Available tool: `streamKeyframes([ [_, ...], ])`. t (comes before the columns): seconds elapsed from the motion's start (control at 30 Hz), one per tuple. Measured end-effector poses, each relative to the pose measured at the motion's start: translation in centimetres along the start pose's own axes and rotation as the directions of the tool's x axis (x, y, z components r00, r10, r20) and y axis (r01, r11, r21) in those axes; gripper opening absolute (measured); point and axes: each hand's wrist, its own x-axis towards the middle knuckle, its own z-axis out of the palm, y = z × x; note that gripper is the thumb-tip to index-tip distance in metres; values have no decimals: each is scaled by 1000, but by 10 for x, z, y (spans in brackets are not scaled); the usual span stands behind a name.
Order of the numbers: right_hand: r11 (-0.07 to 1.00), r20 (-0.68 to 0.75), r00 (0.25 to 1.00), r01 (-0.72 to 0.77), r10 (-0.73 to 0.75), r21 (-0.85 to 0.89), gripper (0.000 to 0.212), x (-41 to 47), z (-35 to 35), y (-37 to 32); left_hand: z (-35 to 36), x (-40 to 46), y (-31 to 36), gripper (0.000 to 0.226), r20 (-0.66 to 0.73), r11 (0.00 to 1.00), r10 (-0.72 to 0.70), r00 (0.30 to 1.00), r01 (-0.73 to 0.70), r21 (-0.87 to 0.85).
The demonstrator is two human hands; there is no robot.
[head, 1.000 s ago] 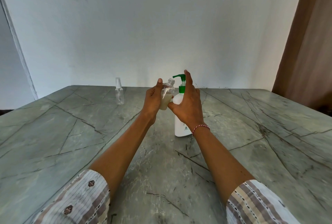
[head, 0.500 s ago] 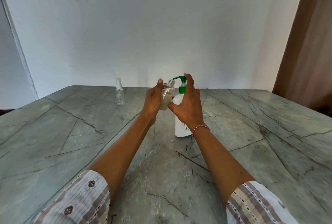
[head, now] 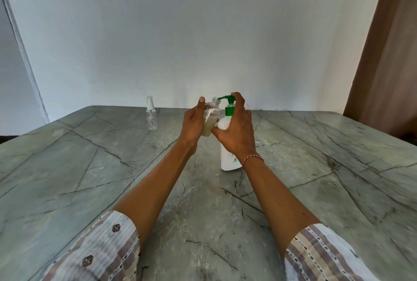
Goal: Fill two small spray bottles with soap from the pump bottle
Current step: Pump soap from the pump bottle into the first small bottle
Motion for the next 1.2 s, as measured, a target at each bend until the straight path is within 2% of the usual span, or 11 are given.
streamKeyframes([
  [0.3,1000,18,1000,-7,7,-25,106,1,0,1,1,0,-1,35,2,1000,10,1000,-10,0],
  [0.5,1000,37,999,6,-5,-29,101,3,1,0,1,1,-2,36,-3,1000,21,1000,-21,6],
  [0.73,1000,-4,1000,6,-6,-18,95,1,2,0,0,1,0,37,1,1000,9,1000,-9,17],
  [1.0,1000,8,1000,-13,13,-17,107,1,2,1,-1,-1,-1,36,5,1000,5,1000,-5,25],
  [1.2,1000,27,1000,-8,9,-10,103,2,0,1,0,1,-3,37,6,1000,-2,1000,2,16],
])
